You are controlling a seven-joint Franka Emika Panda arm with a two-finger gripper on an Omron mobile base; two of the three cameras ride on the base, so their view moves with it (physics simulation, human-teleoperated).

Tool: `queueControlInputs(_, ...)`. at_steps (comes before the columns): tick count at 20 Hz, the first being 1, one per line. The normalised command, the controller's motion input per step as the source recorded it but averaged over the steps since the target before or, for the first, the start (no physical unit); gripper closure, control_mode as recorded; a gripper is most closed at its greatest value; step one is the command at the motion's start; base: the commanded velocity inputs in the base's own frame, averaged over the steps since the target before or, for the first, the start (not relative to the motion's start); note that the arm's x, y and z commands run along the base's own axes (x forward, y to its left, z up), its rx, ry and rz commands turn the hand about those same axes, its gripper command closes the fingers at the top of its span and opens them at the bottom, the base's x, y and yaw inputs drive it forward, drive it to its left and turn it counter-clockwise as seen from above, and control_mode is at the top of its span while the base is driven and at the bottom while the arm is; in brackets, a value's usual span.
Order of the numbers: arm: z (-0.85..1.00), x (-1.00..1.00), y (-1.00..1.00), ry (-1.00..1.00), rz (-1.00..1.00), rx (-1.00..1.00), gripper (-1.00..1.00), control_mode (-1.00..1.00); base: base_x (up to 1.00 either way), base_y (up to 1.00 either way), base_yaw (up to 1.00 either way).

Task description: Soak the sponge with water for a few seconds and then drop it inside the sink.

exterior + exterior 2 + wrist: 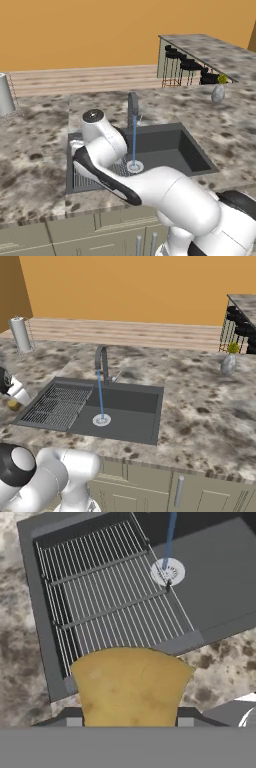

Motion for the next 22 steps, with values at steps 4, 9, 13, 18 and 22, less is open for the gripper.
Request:
queueControlInputs(4,-0.22,0.13,-0.19,-0.12,-0.28,-0.07,1.00,-1.00,0.00,0.00,0.00)
queueControlInputs(9,-0.07,0.17,-0.20,-0.12,-0.26,-0.04,1.00,-1.00,0.00,0.00,0.00)
queueControlInputs(13,0.09,0.12,-0.15,-0.03,-0.21,0.00,1.00,-1.00,0.00,0.00,0.00)
queueControlInputs(18,0.03,0.11,-0.14,-0.02,-0.20,0.00,1.00,-1.00,0.00,0.00,0.00)
queueControlInputs(22,0.00,0.10,-0.24,0.00,-0.15,0.00,1.00,-1.00,0.00,0.00,0.00)
